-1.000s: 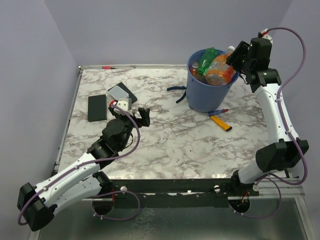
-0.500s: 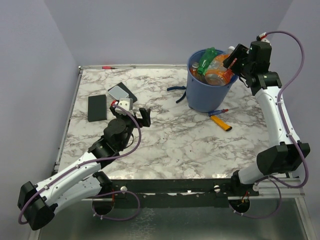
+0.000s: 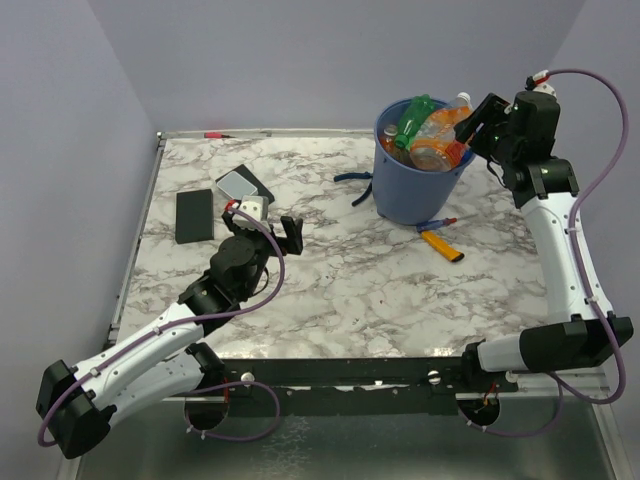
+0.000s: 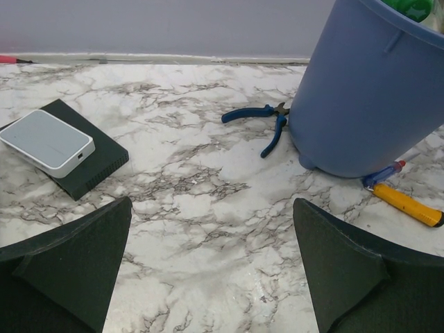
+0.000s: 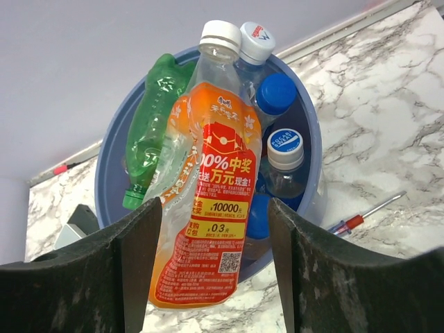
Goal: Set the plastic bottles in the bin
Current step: Place the plastic bottle in the trash bin.
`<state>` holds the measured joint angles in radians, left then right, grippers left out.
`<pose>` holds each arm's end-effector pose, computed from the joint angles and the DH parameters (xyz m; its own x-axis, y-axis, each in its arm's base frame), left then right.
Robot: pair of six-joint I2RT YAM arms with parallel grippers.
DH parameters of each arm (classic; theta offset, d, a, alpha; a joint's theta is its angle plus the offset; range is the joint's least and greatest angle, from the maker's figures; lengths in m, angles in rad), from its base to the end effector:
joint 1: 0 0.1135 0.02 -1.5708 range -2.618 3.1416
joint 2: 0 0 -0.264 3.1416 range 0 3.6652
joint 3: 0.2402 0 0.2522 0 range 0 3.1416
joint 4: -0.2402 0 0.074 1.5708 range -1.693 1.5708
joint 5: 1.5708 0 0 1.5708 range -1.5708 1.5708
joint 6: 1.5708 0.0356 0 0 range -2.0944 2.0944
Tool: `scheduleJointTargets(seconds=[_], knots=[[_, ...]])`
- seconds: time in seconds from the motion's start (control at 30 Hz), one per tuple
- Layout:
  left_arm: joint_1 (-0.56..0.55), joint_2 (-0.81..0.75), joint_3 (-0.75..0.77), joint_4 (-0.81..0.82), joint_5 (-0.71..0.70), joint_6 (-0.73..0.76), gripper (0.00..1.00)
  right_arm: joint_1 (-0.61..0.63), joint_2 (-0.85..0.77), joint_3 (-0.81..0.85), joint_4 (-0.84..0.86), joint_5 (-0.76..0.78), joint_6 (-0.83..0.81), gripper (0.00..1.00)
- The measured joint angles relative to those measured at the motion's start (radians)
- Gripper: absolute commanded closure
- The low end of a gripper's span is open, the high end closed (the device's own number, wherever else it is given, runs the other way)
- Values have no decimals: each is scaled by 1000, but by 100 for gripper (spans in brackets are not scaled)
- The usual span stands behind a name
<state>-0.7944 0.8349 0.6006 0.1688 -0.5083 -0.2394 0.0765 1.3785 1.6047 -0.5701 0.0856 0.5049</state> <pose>0.1524 -0.1304 0.3038 -0.1116 -0.1819 -0.9770 0.2640 0.9423 -0.2057 0.2972 0.0197 0.4491 -0.2922 0.4610 -0.8379 0.1662 0.8873 0.4302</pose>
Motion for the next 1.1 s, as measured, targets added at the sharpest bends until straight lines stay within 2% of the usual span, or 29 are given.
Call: scheduleJointTargets(seconds=[0.3,0.47,0.8,1.1], knots=[[0,2,4,-6,0,-1,1,0,71,0,2,-30,4,59],[0,2,10,-8,0,-3,1,-8,96,12,22,-45,18,67],[0,7,10,-11,1,-3,1,-9,84,13,44,-60,19,71],[0,11,10,-15,3,-3,1,-11,99,66,103,-146,82,71]])
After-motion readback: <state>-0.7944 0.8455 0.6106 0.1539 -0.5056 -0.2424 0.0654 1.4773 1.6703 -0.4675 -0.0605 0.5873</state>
